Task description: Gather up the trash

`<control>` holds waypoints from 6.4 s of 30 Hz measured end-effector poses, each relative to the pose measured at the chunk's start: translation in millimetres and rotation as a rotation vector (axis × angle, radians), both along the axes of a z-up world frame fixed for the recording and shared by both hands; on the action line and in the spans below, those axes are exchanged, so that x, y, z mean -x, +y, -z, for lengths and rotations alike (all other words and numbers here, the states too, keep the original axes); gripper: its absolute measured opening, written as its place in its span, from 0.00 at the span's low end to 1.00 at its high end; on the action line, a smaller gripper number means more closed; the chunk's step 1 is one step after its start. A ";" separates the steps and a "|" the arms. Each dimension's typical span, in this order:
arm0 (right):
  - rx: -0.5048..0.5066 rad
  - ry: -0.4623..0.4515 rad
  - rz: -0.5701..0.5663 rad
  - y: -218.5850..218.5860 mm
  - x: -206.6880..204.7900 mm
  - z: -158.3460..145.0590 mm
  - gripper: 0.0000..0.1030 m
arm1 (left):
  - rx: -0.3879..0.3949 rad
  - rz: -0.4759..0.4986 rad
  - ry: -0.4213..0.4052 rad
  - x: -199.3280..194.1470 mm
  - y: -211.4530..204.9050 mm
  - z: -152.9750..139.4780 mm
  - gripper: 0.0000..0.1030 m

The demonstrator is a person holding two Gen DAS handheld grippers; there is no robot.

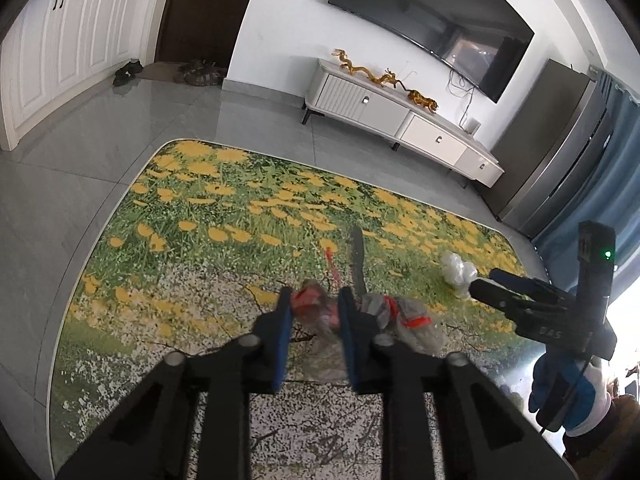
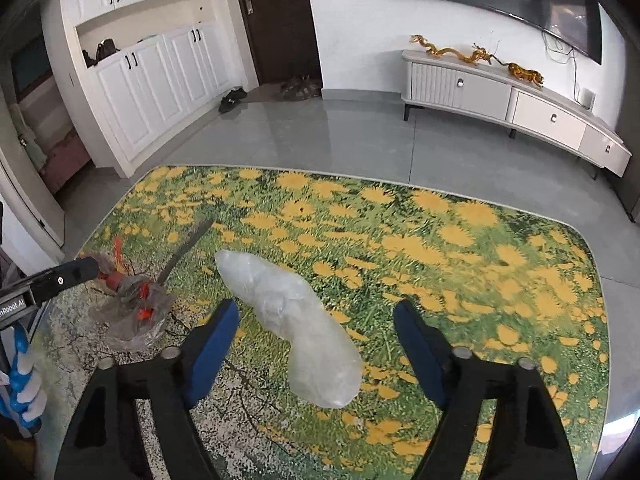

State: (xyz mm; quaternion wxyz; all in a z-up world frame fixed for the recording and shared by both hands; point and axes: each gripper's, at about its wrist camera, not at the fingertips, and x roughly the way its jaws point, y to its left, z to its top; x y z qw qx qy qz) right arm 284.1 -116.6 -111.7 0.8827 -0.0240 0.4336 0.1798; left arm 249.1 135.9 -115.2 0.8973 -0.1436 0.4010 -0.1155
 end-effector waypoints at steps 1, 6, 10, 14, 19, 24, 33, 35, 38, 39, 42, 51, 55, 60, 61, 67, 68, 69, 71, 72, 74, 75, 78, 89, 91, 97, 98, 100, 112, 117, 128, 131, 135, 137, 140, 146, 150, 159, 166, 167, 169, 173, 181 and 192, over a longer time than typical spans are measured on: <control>0.004 0.007 -0.002 0.1 -0.9 1.9 0.63 | -0.002 0.001 -0.001 0.0 -0.7 0.0 0.12; 0.012 0.036 -0.015 -0.3 0.5 8.1 0.35 | -0.020 0.013 -0.006 5.4 -7.3 -2.4 0.07; -0.002 0.033 -0.020 -1.8 12.7 3.7 0.25 | -0.030 0.009 -0.015 14.4 -10.9 -8.5 0.06; -0.018 0.004 -0.024 -5.1 37.6 -13.1 0.23 | -0.030 -0.004 -0.030 30.3 -8.9 -21.0 0.06; -0.043 -0.035 -0.020 -14.9 77.4 -39.2 0.22 | -0.033 -0.009 -0.067 57.2 -9.9 -46.9 0.06; -0.072 -0.088 0.009 -40.6 121.3 -68.8 0.18 | -0.042 0.007 -0.124 84.5 -20.5 -81.5 0.05; -0.108 -0.179 0.152 -131.7 195.6 -105.3 0.18 | -0.054 0.112 -0.190 108.5 -89.5 -125.3 0.05; -0.107 -0.185 0.200 -158.5 211.1 -105.8 0.18 | -0.061 0.148 -0.193 110.2 -112.4 -129.1 0.05; -0.103 -0.188 0.283 -201.1 233.9 -101.4 0.18 | -0.074 0.218 -0.194 112.8 -157.5 -131.3 0.06; -0.103 -0.187 0.309 -214.7 240.3 -99.3 0.18 | -0.078 0.244 -0.192 113.5 -173.6 -131.3 0.05; -0.106 -0.177 0.397 -257.8 262.1 -88.0 0.18 | -0.088 0.325 -0.183 115.4 -224.3 -129.0 0.06; -0.135 -0.076 0.592 -352.6 297.6 -32.8 0.18 | -0.134 0.560 -0.122 124.8 -384.2 -99.7 0.06; -0.154 -0.025 0.632 -378.9 298.1 -6.6 0.20 | -0.143 0.617 -0.092 126.2 -433.7 -82.6 0.06; -0.174 0.021 0.669 -402.9 289.3 20.3 0.20 | -0.146 0.660 -0.056 123.3 -485.9 -59.5 0.06; -0.180 0.027 0.677 -408.0 288.3 24.8 0.20 | -0.146 0.668 -0.048 123.3 -492.8 -55.7 0.06; -0.187 0.062 0.716 -423.5 280.1 45.1 0.40 | -0.139 0.717 0.014 122.3 -527.9 -29.6 0.11; -0.191 0.063 0.723 -426.2 280.4 48.1 0.52 | -0.137 0.725 0.027 122.6 -531.2 -25.8 0.23; -0.194 0.064 0.729 -427.6 284.5 50.5 0.57 | -0.133 0.728 0.033 122.1 -532.7 -23.6 0.40; -0.198 0.072 0.741 -430.7 287.5 54.6 0.57 | -0.122 0.725 0.028 123.0 -532.5 -21.7 0.52; -0.198 0.075 0.746 -430.4 288.4 55.6 0.57 | -0.119 0.729 0.027 123.5 -532.9 -21.8 0.52; -0.195 0.079 0.756 -431.3 290.9 56.0 0.57 | -0.122 0.733 0.027 124.7 -532.2 -22.2 0.52; -0.193 0.079 0.760 -432.5 291.5 55.3 0.58 | -0.124 0.729 0.023 125.9 -529.7 -23.3 0.52; -0.175 0.064 0.770 -429.3 295.1 45.9 0.63 | -0.133 0.718 0.014 128.6 -523.0 -29.7 0.52; -0.100 -0.081 0.755 -393.1 309.9 -39.1 0.72 | -0.202 0.586 -0.132 151.3 -448.2 -75.2 0.52; -0.099 -0.112 0.729 -379.6 309.2 -57.3 0.73 | -0.211 0.543 -0.169 153.5 -424.1 -86.9 0.52; -0.083 -0.201 0.601 -315.4 292.8 -110.9 0.80 | -0.248 0.388 -0.250 153.6 -346.9 -115.9 0.57; -0.081 -0.215 0.574 -300.8 287.9 -118.8 0.81 | -0.248 0.367 -0.260 153.3 -334.9 -119.8 0.58; -0.077 -0.232 0.534 -277.4 280.7 -128.9 0.84 | -0.251 0.319 -0.283 153.1 -308.4 -126.9 0.59; 0.018 -0.350 0.393 -135.3 234.2 -148.7 1.00 | -0.339 0.052 -0.335 164.2 -170.1 -137.6 0.65; 0.058 -0.354 0.367 -101.1 222.6 -139.2 1.00 | -0.346 -0.020 -0.342 169.2 -139.1 -137.6 0.65; 0.119 -0.384 0.343 -68.6 238.1 -121.5 1.00 | -0.376 -0.056 -0.364 177.9 -133.1 -128.2 0.65; 0.133 -0.393 0.355 -71.9 242.7 -119.3 1.00 | -0.387 -0.051 -0.365 180.2 -139.8 -124.1 0.65; 0.140 -0.399 0.374 -78.0 248.2 -115.3 1.00 | -0.386 -0.060 -0.362 182.4 -142.1 -120.6 0.65; 0.141 -0.400 0.384 -81.4 250.5 -113.6 1.00 | -0.376 -0.065 -0.364 183.5 -141.5 -121.2 0.65; 0.136 -0.405 0.409 -86.6 253.5 -113.3 1.00 | -0.371 -0.075 -0.366 183.7 -139.3 -122.1 0.65; 0.131 -0.411 0.443 -94.8 257.8 -114.1 1.00 | -0.366 -0.079 -0.360 184.8 -136.6 -119.1 0.66; 0.133 -0.408 0.448 -95.8 258.2 -113.0 1.00 | -0.365 -0.073 -0.360 185.7 -135.3 -117.0 0.66; 0.131 -0.402 0.456 -97.5 258.0 -110.0 1.00 | -0.361 -0.069 -0.362 186.0 -136.7 -116.3 0.66; 0.129 -0.395 0.465 -99.5 257.4 -108.4 1.00 | -0.358 -0.068 -0.360 185.1 -137.1 -115.2 0.66; 0.128 -0.395 0.465 -99.6 257.5 -108.2 1.00 | -0.359 -0.068 -0.361 185.0 -137.6 -114.9 0.66; 0.128 -0.395 0.465 -99.4 257.5 -107.9 1.00 | -0.359 -0.068 -0.359 184.8 -136.9 -114.8 0.66; 0.130 -0.394 0.465 -99.6 257.2 -108.2 1.00 | -0.358 -0.067 -0.359 184.8 -137.4 -114.8 0.67; 0.131 -0.394 0.465 -99.8 257.1 -108.3 1.00 | -0.357 -0.066 -0.358 184.4 -137.9 -114.0 0.67; 0.131 -0.390 0.469 -101.4 256.7 -104.5 1.00 | -0.351 -0.058 -0.358 181.1 -139.2 -110.4 0.67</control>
